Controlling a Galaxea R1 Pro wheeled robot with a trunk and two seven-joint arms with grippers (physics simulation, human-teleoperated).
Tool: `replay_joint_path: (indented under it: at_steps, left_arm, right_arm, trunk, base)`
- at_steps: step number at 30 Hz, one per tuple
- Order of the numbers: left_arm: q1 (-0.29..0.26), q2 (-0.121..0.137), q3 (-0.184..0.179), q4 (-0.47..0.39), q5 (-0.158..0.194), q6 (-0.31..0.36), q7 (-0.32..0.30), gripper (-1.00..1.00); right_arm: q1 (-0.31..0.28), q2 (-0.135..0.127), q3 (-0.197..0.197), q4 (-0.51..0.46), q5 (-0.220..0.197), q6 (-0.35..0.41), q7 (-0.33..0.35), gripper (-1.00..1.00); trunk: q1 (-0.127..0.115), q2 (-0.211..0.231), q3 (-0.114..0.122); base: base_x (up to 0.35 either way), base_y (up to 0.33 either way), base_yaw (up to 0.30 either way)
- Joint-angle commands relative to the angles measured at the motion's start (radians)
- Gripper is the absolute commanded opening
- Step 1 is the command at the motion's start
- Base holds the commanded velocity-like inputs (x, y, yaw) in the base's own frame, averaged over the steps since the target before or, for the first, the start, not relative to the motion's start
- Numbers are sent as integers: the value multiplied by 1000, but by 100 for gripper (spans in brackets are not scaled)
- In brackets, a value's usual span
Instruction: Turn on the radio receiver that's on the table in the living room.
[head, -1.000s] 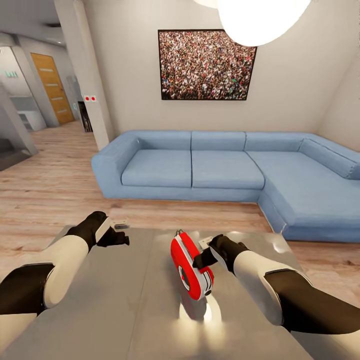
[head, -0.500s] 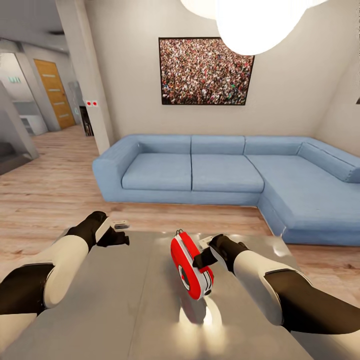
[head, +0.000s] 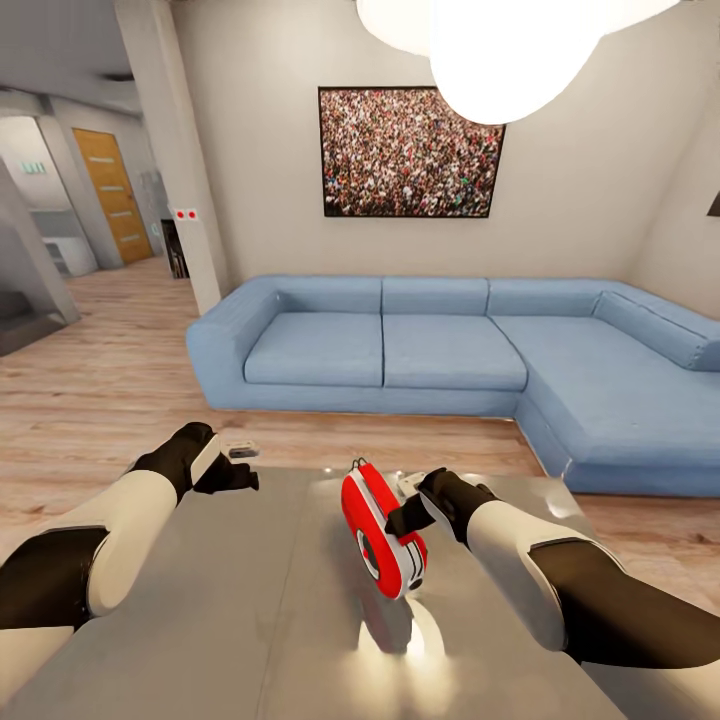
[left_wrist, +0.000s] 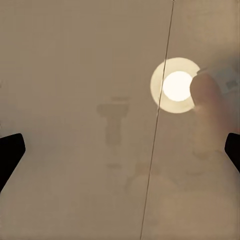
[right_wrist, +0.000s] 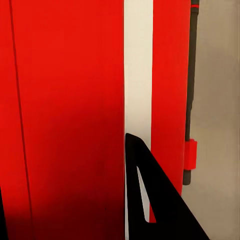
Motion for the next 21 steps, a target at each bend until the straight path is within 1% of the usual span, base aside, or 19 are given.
replay_joint_path:
  at_steps: [1, 21]
  left_arm:
    - [0, 0, 0, 0, 0, 0, 0, 100]
    - [1, 0, 0, 0, 0, 0, 0, 100]
  right_arm:
    - [0, 0, -5, -1, -3, 0, 0, -100]
    - [0, 0, -5, -2, -3, -4, 0, -100]
  trunk:
    - [0, 0, 0]
    - [0, 0, 1]
  base:
    - [0, 0, 0]
    - [0, 0, 0]
